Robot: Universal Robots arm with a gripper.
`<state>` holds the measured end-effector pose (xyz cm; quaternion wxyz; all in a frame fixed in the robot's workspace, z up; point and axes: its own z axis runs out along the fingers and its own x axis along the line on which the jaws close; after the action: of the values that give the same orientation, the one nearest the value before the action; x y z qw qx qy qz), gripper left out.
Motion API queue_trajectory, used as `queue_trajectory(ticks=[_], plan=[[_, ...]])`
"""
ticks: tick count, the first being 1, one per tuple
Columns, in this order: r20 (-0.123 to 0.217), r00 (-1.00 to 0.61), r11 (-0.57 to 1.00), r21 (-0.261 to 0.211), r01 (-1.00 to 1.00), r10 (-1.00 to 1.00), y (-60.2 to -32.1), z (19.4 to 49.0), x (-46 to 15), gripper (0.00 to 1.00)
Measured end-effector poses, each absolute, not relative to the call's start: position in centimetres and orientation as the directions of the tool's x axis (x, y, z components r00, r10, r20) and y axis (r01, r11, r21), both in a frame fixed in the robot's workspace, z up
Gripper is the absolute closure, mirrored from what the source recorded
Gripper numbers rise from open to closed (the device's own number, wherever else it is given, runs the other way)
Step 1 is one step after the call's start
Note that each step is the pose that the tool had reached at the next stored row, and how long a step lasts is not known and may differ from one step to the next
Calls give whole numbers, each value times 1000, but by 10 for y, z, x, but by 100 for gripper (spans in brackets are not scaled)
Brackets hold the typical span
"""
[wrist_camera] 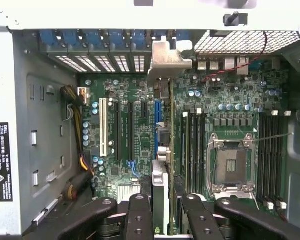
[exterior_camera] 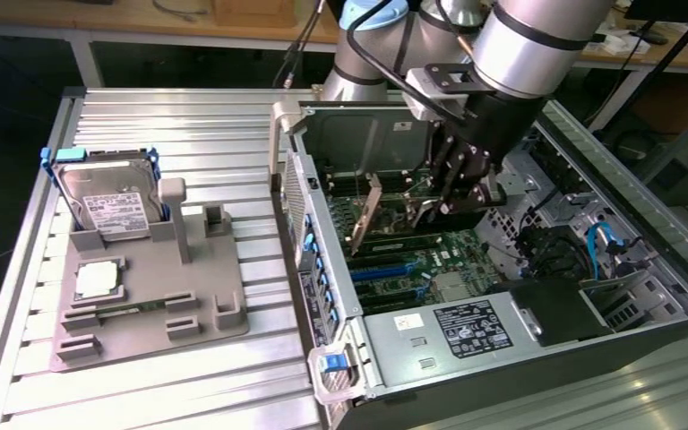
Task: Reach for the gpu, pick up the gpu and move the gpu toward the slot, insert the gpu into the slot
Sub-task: 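Insert the gpu into the slot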
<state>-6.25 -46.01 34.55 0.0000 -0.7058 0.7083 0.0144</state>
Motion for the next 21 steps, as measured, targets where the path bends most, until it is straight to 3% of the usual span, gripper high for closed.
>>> queue_trajectory(ticks=[21], plan=[[-20, 3, -4, 20, -1000, -1000, -461, 318, -75, 73]])
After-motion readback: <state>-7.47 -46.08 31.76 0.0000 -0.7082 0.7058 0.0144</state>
